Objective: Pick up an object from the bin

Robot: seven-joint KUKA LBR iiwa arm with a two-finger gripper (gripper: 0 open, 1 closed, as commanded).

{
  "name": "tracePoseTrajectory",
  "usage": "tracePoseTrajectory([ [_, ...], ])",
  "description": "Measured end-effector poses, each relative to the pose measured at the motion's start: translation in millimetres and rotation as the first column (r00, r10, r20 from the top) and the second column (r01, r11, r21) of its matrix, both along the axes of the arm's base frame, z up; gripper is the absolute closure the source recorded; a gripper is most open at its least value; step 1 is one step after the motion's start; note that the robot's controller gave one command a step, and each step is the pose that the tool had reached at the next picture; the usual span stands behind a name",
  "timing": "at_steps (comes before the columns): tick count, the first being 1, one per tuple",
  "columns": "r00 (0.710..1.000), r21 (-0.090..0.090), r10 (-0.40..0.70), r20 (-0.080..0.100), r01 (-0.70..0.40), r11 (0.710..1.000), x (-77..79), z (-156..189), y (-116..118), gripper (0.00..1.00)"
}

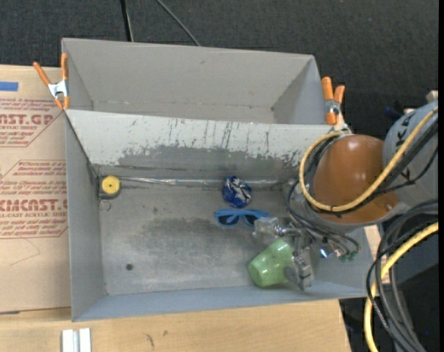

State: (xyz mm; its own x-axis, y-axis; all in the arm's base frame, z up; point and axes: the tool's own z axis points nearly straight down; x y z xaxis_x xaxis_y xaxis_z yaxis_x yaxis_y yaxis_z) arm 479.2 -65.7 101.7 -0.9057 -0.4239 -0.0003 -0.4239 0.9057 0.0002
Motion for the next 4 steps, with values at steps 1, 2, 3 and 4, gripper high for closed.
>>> tracePoseTrajectory([
  [1,0.996,0.001,-0.086,0.002,0.086,0.996,5.5,20.2,-5.3,0.00],
  [2,0.996,0.002,-0.087,0.017,0.087,0.996,7.1,-31.7,-12.6,0.00],
  [3,0.998,-0.001,0.055,0.016,-0.055,0.998,5.9,-29.9,6.3,0.00],
  [4,0.998,-0.001,0.055,0.010,-0.055,0.999,4.2,-30.7,6.4,1.00],
])
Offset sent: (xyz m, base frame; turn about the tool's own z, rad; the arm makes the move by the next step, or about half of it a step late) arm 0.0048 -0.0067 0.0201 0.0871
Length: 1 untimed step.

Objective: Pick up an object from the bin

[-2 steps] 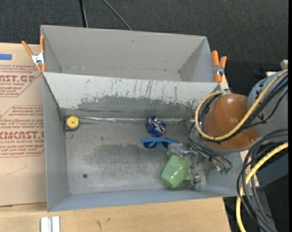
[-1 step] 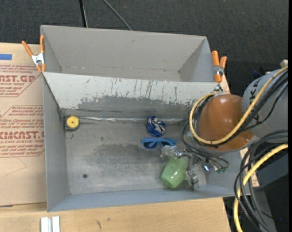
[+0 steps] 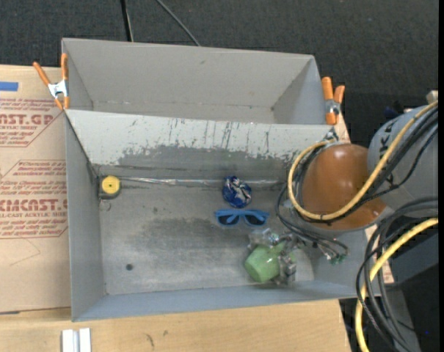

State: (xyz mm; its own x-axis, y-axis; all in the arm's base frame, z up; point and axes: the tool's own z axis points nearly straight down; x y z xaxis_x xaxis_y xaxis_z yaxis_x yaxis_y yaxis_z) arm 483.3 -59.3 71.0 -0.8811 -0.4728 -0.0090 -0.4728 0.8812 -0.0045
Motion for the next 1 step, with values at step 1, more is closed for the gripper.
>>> tracePoseTrajectory([
  [1,1.000,-0.001,-0.001,-0.002,0.001,1.000,1.7,123.7,0.7,1.00],
])
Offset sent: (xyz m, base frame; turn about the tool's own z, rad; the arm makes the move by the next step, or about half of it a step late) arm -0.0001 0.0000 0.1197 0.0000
